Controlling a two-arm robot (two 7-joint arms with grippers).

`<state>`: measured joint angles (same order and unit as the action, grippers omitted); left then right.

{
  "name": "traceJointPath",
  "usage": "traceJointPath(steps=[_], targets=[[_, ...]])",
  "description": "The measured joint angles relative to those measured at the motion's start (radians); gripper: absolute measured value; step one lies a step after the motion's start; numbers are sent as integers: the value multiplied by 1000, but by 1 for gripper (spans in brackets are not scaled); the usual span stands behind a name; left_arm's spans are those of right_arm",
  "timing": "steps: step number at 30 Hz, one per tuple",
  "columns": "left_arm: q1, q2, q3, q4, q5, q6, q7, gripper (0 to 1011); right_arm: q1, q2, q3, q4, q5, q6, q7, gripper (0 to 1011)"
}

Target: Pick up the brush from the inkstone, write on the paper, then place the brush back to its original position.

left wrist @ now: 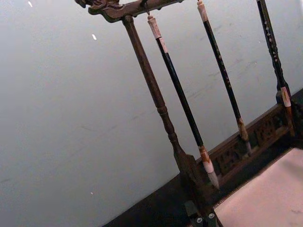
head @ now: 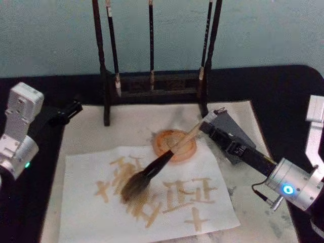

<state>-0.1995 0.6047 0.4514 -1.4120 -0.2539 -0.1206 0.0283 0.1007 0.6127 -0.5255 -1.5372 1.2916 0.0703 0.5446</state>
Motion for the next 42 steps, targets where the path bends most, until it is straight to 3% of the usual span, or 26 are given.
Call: traceJointPath(steps=[15, 29, 35, 42], targets=[[0, 0, 0, 0, 0, 0, 0, 1002, -68, 58, 60, -68, -30, -28, -52, 131], [0, 0, 0, 0, 0, 0, 0, 1002, -159, 121, 149, -173, -41, -65, -62, 131], [0, 0, 0, 0, 0, 0, 0, 1000, -190, 145, 181, -253, -96, -91, -81, 131], [0, 0, 0, 0, 0, 0, 0, 1002, -180, 137, 162, -300, -183, -88, -110, 131]])
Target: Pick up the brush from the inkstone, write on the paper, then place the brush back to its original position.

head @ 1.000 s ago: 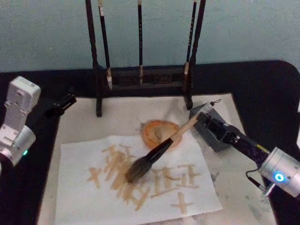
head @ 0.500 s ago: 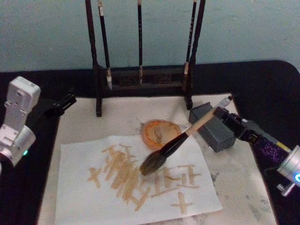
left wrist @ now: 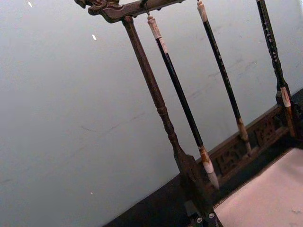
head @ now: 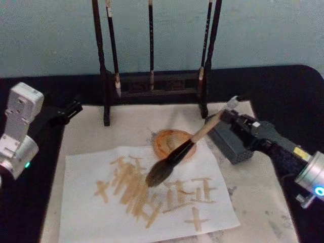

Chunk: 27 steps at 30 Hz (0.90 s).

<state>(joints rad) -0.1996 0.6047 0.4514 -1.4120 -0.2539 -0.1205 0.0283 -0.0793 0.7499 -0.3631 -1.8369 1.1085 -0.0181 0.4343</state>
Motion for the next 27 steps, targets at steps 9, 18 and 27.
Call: traceJointPath(steps=[9, 18, 27], targets=[[0, 0, 0, 0, 0, 0, 0, 1002, 43, -48, -54, 2, -88, 40, -13, 131], [0, 0, 0, 0, 0, 0, 0, 1000, 71, -87, -90, 27, -152, 69, -20, 131], [0, 0, 0, 0, 0, 0, 0, 1002, 69, -103, -88, 44, -177, 80, -20, 131]])
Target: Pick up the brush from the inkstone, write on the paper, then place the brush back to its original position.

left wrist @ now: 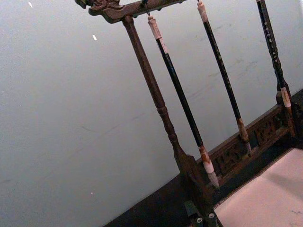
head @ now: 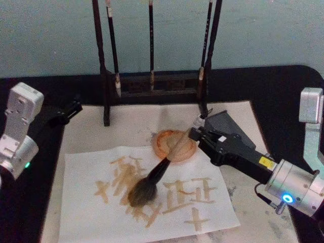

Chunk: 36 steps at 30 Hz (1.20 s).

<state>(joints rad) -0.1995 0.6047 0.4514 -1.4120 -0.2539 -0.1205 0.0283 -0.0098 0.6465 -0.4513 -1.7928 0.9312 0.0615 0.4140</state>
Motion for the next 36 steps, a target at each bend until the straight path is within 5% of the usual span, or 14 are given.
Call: traceJointPath(steps=[36], targets=[[0, 0, 0, 0, 0, 0, 0, 1002, -115, 66, 145, -58, 64, -35, 36, 131]])
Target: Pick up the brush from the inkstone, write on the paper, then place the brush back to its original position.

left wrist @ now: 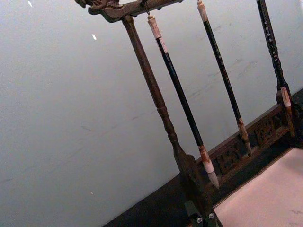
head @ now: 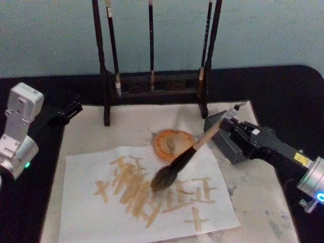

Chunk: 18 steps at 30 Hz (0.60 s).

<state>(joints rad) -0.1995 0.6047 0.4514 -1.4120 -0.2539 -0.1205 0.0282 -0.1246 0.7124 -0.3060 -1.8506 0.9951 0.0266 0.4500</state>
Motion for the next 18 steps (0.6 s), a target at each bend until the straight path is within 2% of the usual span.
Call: traceJointPath(steps=[7, 13, 18], targets=[[0, 0, 0, 0, 0, 0, 0, 1002, 18, -15, -16, -37, -2, -9, 15, 131], [0, 0, 0, 0, 0, 0, 0, 1002, 43, -35, -50, -51, -7, -7, 25, 131], [0, 0, 0, 0, 0, 0, 0, 1002, 67, -53, -91, -30, -22, 6, 27, 131]])
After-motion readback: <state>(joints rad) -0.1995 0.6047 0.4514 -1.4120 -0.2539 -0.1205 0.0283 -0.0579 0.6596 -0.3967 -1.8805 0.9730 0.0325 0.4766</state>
